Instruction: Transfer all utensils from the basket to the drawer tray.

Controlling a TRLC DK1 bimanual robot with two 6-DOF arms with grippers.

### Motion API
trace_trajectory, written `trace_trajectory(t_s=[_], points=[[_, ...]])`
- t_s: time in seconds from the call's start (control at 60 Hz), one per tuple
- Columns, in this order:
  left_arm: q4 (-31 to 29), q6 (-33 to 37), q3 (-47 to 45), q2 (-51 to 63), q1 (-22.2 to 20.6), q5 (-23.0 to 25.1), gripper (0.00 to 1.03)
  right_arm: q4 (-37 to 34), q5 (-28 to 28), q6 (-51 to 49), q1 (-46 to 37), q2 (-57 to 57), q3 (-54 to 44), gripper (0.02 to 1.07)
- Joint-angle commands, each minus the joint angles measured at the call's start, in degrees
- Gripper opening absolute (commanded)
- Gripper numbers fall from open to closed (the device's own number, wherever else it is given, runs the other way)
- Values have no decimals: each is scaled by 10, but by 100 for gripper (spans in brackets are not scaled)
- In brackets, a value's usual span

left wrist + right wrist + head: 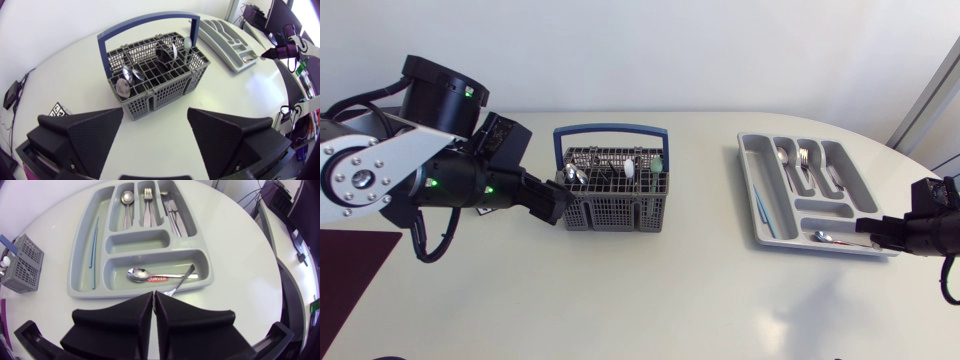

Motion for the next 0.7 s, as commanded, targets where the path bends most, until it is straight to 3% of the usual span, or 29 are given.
trace_trajectory(t_s=[0.0, 0.25, 0.55, 0.6, 0.683], points=[[-5, -2, -1, -8, -5, -5, 90, 13, -5, 7, -3, 39, -9, 12], [-10, -2, 0, -13, -5, -5, 90, 43, 10, 45, 34, 143, 54, 13], [-10, -3, 0, -12, -7, -5, 90, 55, 39, 97, 101, 192, 124, 14], [-10, -2, 0, -11, -6, -5, 90, 55, 39, 99, 102, 198, 131, 23], [-10, -1, 0, -8, -6, -5, 90, 57, 39, 102, 111, 215, 140, 51]])
